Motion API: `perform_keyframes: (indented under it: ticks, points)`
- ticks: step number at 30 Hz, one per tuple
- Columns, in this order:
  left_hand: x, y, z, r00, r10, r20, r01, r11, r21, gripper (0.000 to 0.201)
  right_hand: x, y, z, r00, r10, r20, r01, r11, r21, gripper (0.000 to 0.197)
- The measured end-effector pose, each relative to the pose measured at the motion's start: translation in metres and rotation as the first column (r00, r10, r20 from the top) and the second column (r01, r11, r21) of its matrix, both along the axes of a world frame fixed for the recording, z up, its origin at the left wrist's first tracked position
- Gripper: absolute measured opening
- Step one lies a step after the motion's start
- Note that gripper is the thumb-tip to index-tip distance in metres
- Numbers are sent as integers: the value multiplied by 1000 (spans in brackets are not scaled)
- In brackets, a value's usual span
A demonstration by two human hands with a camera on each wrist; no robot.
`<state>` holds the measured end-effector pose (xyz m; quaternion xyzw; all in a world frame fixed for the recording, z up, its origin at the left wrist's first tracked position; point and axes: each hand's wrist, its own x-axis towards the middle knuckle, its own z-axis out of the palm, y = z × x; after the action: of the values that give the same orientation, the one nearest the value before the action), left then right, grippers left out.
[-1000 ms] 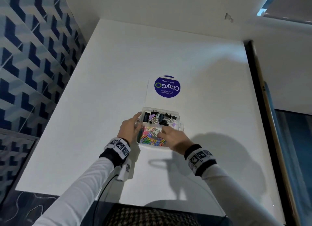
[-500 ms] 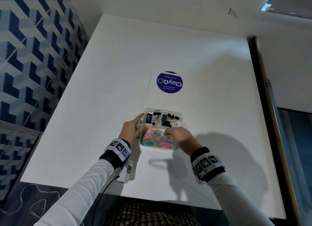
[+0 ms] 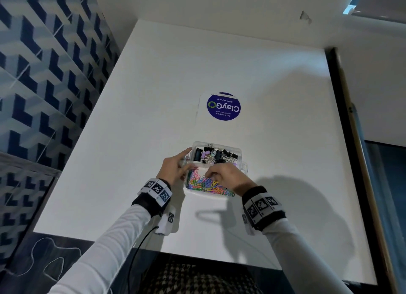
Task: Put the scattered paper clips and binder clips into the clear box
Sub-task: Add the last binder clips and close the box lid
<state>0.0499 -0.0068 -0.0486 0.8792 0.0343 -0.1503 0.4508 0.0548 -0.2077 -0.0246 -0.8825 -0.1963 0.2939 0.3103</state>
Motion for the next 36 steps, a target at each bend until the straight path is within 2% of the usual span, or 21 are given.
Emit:
perform_keyframes:
  ticks: [2, 4, 7, 9, 10, 12, 15, 19, 21, 24, 27, 31, 34, 36]
  points:
    - [0, 2, -1, 1000, 0, -2, 0, 1000, 6, 49, -4, 12, 0, 991, 57, 118, -54, 998, -30, 45]
    - [0, 2, 1, 1000, 6, 0, -6, 1000, 21, 47, -16, 28, -4, 966, 190, 178, -160, 973, -167, 59]
    - [-2, 0, 4, 1000, 22, -9, -22, 1000, 17, 55, -35, 42, -3, 919, 320, 232, -242, 920, -310, 59]
    - [-3, 0, 5, 998, 52, -39, -51, 999, 16, 57, -40, 41, -2, 915, 337, 223, -265, 917, -298, 57]
    - [-3, 0, 6, 996, 72, -56, -71, 997, 12, 54, -41, 38, 0, 919, 322, 229, -255, 926, -278, 56]
    - [-4, -1, 9, 993, 98, -70, -100, 994, -33, 40, -40, 32, 2, 911, 244, 332, -148, 946, -288, 50]
    - [-9, 0, 8, 992, 106, -69, -112, 989, -94, 25, -51, 19, -7, 925, 146, 352, -14, 936, -352, 40]
    - [-15, 4, 5, 984, 143, -108, -158, 977, -143, 22, -68, 13, -8, 911, 12, 412, 114, 953, -280, 35]
    - [-17, 6, 5, 983, 147, -107, -162, 974, -158, 23, -65, 11, -7, 902, -19, 432, 165, 939, -303, 34]
    - [-19, 8, 3, 980, 163, -113, -181, 967, -178, 26, -67, 12, -7, 901, 39, 431, 131, 924, -359, 31]
    - [-19, 10, 3, 981, 158, -111, -174, 972, -160, 30, -60, 14, 5, 883, 1, 470, 133, 959, -251, 27]
    - [-19, 13, 3, 989, 113, -98, -126, 982, -142, 31, -25, 12, 8, 828, -51, 559, 153, 979, -138, 37]
    - [-19, 15, 5, 990, 103, -99, -115, 985, -130, 32, -11, -1, -4, 862, -41, 506, 187, 952, -241, 33]
    - [-19, 15, 5, 990, 101, -103, -115, 984, -135, 33, -7, -8, -3, 879, -38, 475, 203, 931, -302, 21]
